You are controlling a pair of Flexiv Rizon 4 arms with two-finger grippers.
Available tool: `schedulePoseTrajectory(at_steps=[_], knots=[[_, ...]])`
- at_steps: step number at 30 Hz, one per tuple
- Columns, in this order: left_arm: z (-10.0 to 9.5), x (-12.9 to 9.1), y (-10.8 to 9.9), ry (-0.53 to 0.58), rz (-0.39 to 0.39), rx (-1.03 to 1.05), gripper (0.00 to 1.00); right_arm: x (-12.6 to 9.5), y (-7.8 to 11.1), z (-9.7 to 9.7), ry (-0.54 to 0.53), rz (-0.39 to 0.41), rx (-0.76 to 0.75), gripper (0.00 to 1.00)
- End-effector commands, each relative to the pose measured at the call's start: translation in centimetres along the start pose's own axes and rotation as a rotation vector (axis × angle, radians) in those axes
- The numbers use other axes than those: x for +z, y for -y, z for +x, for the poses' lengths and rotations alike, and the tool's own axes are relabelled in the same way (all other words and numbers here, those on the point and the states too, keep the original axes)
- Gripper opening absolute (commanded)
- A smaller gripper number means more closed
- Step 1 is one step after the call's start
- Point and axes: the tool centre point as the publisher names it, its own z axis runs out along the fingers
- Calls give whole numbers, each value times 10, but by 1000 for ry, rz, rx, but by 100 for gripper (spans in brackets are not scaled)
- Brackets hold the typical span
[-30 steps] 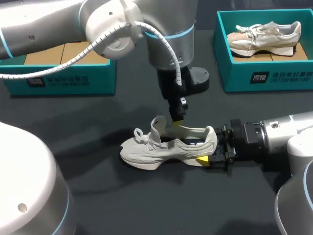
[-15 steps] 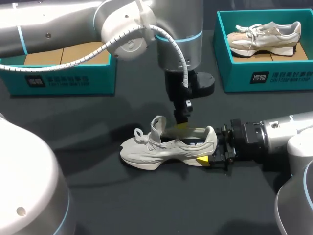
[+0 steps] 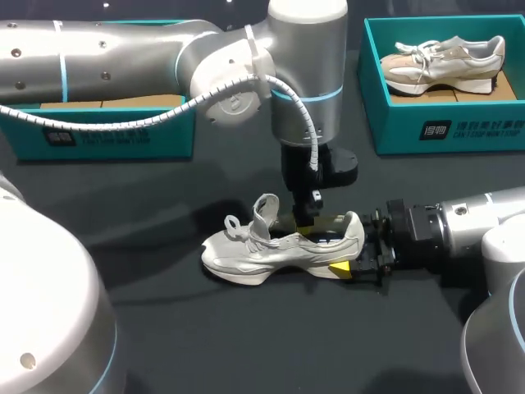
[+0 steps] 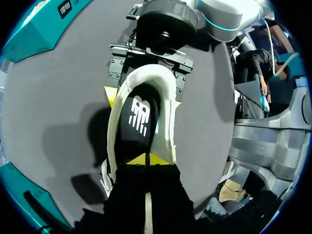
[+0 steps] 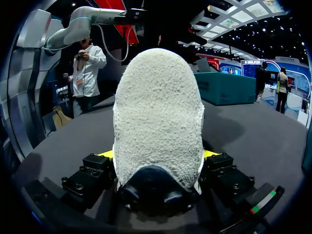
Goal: Take the shoe out of the shoebox, open the shoe tongue, remove and reinsert the insole, then place the shoe into the shoebox
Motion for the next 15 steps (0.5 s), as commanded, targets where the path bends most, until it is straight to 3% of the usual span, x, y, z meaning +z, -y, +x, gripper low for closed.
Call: schedulePoseTrajectory(at_steps=[1, 13, 14, 15], knots=[[-1, 11, -1, -31, -3, 25, 0, 3, 1, 1, 2, 3, 1, 0], [3, 33, -25, -101, -5, 113, 0, 3, 1, 1, 2, 3, 1, 0], [3, 35, -25, -104, -7, 127, 2, 3, 1, 1, 2, 3, 1, 0], [4, 37, -25, -99, -11, 132, 13, 3, 1, 1, 2, 3, 1, 0]])
